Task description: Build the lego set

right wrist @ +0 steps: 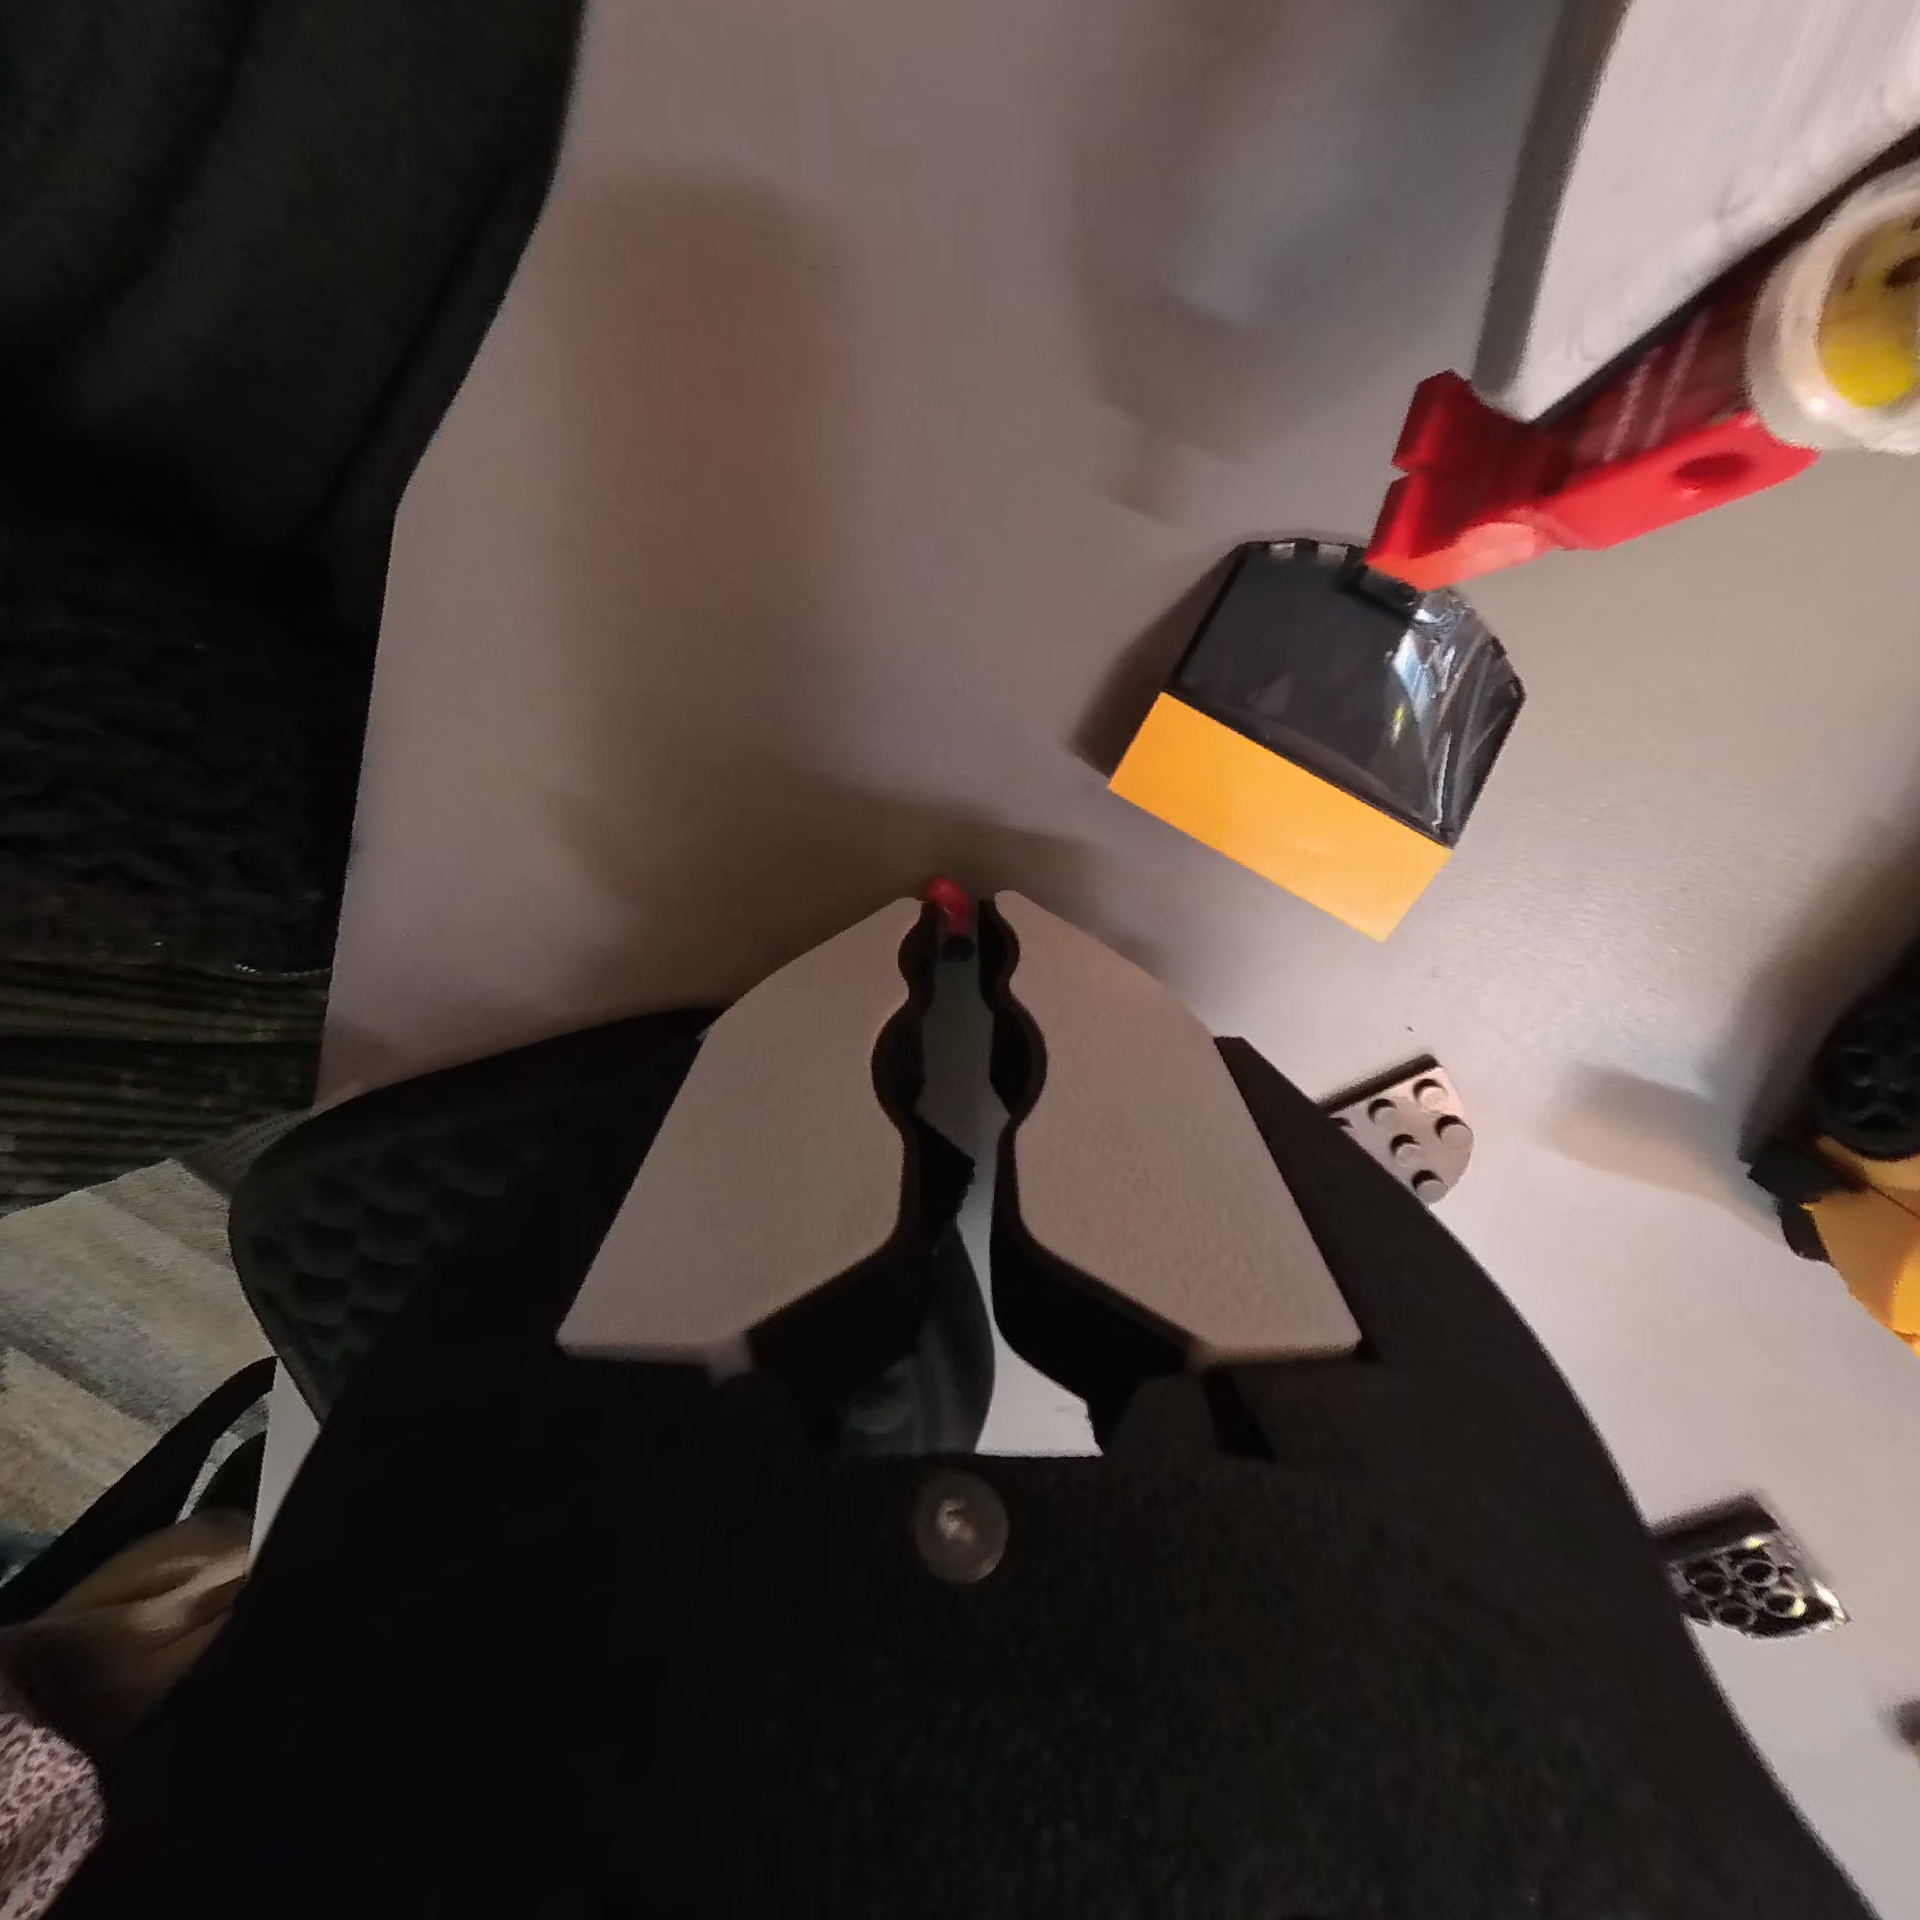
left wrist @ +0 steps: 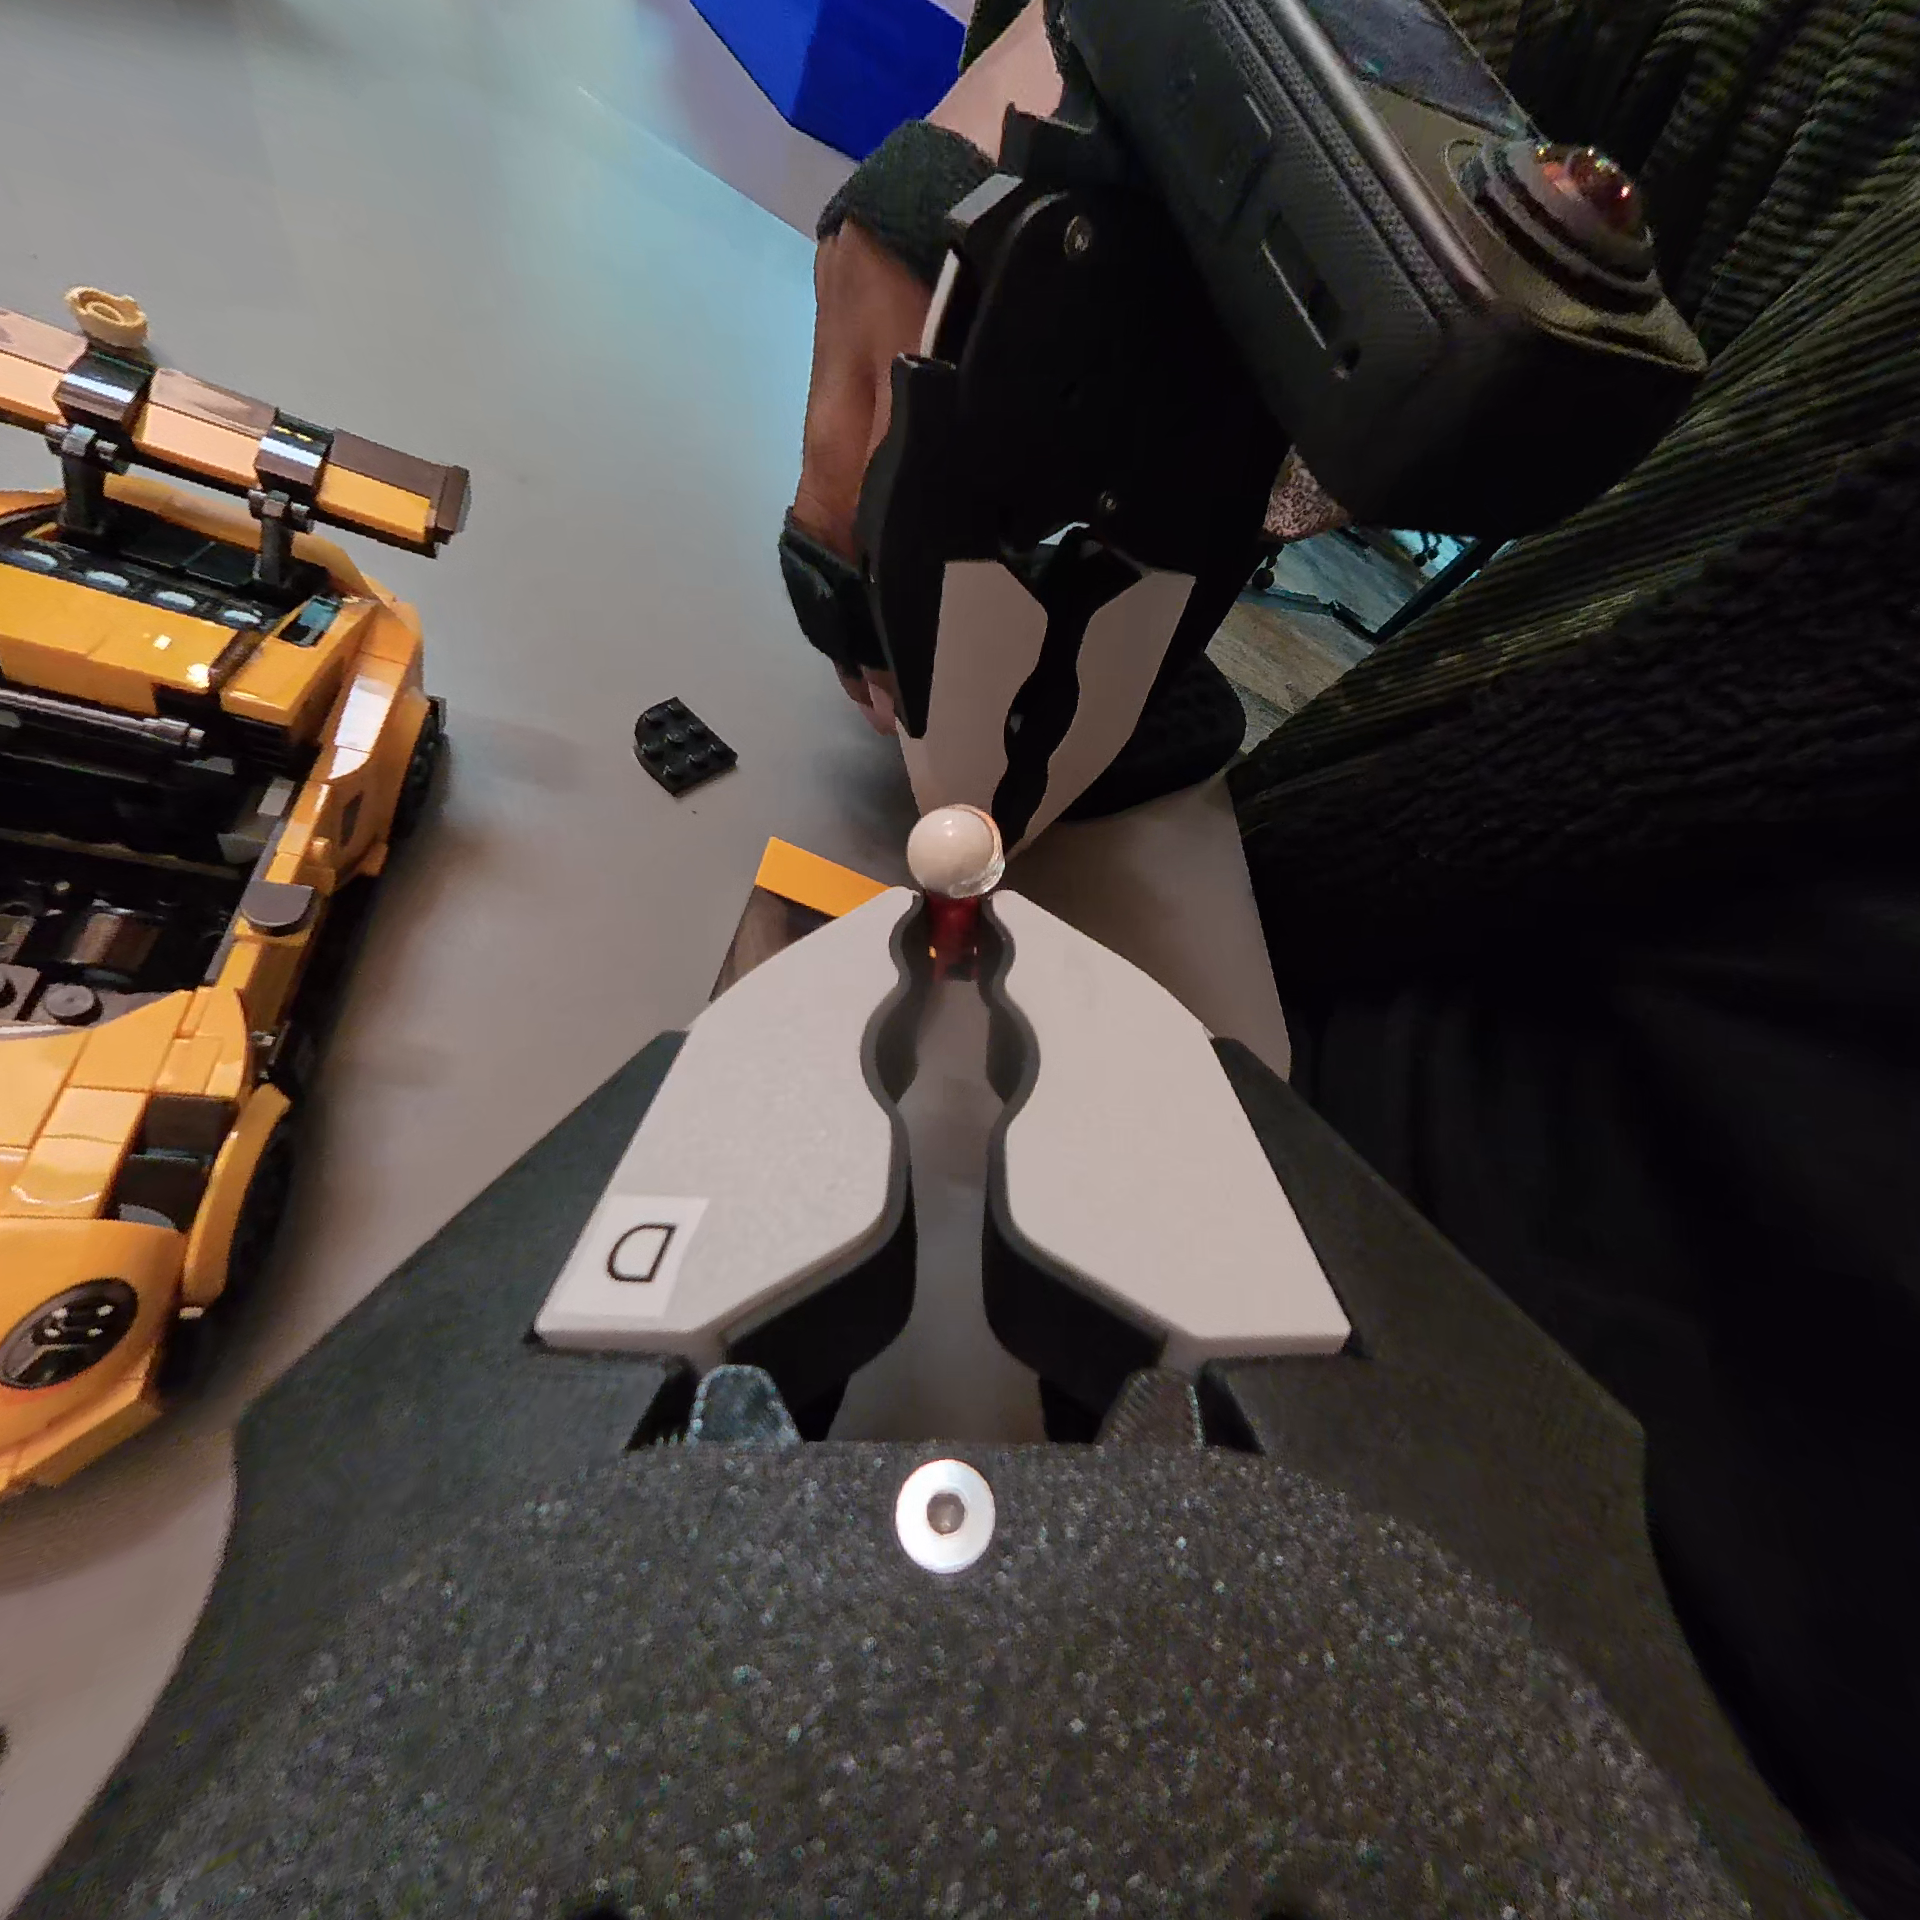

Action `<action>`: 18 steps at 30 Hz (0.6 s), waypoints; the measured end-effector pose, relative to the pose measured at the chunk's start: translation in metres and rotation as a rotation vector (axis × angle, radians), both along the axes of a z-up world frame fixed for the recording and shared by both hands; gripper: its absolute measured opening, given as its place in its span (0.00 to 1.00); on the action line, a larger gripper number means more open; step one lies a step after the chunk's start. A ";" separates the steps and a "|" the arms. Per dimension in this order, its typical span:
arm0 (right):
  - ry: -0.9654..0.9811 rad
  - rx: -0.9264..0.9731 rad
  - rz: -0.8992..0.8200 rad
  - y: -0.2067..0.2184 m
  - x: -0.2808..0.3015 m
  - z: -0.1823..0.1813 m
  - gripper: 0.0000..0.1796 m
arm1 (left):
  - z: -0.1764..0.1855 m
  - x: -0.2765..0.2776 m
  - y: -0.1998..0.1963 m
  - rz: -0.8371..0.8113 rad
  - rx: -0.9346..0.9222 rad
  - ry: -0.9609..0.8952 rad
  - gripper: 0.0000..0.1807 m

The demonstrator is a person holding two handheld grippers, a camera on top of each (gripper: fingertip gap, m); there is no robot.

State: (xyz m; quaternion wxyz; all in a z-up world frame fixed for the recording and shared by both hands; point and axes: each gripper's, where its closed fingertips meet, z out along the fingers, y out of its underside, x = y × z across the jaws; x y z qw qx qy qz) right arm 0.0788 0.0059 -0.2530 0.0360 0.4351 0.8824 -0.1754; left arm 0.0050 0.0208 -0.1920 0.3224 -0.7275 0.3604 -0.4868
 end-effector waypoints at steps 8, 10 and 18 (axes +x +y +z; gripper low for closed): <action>0.011 0.044 0.027 0.001 0.001 -0.005 0.03 | -0.001 0.000 0.000 -0.001 -0.003 -0.002 0.04; 0.025 0.054 0.025 0.001 0.001 -0.005 0.02 | -0.001 0.000 0.000 0.000 -0.004 -0.002 0.04; 0.446 0.008 -0.545 0.031 -0.050 0.041 0.01 | 0.017 -0.005 0.010 0.078 0.056 -0.089 0.04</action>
